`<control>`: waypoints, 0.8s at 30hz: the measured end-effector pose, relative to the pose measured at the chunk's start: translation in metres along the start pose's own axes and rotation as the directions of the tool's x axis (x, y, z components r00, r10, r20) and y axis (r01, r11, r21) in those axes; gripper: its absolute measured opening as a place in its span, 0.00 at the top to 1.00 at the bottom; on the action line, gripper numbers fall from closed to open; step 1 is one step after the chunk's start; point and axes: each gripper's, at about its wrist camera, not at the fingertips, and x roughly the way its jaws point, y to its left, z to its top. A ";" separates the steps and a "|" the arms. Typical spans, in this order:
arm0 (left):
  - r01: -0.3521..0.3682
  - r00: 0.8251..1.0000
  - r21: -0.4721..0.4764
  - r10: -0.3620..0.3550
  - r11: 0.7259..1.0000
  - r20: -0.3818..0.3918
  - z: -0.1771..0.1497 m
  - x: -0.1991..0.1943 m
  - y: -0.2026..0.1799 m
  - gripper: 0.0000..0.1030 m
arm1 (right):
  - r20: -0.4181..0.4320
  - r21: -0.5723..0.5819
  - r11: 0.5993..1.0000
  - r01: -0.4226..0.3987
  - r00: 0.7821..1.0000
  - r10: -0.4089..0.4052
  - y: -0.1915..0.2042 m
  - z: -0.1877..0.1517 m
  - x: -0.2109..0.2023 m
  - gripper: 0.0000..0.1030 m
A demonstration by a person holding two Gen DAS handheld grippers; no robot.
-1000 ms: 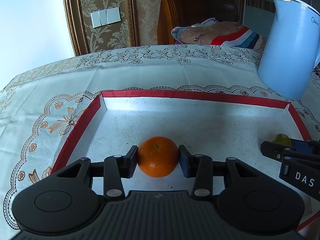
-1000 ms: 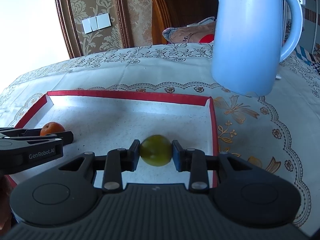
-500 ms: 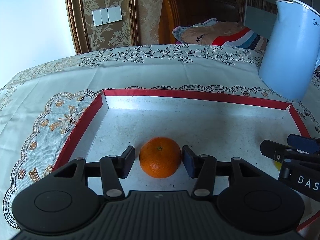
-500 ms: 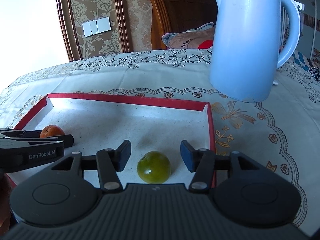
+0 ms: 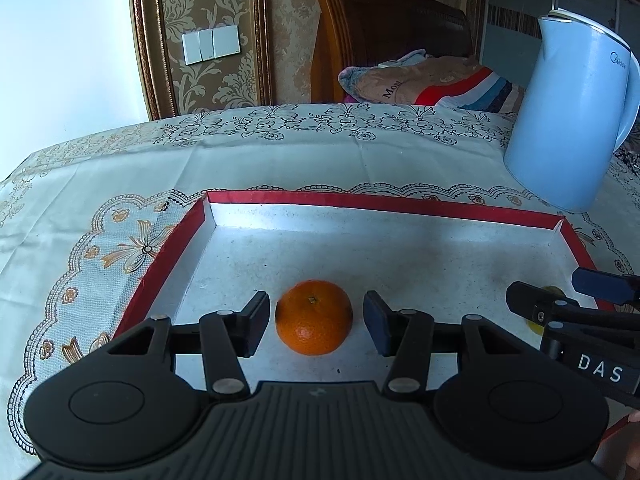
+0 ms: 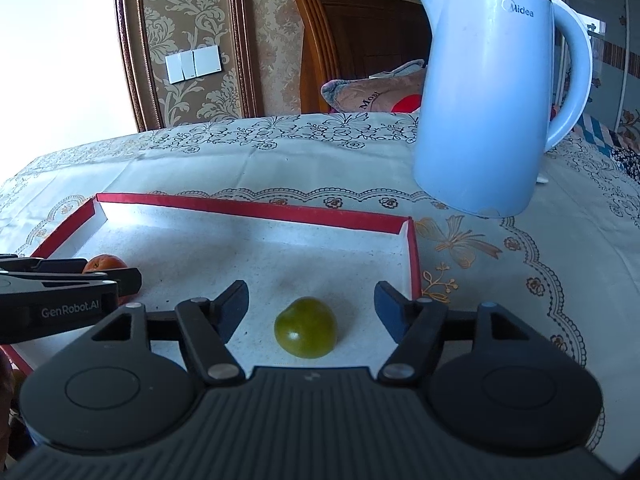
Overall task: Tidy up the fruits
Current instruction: 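Open the right tool to release the lime while the left tool releases the orange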
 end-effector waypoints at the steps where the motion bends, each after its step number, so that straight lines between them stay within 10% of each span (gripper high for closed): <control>1: 0.004 1.000 -0.003 -0.004 1.000 0.001 0.000 -0.001 0.000 0.51 | 0.001 0.000 1.000 0.000 1.000 0.000 0.000 0.000 0.000 0.34; 24: 0.005 0.997 -0.008 -0.004 1.000 0.072 -0.007 -0.023 0.003 0.46 | 0.085 0.003 1.000 -0.007 0.996 0.006 -0.001 -0.007 -0.022 0.12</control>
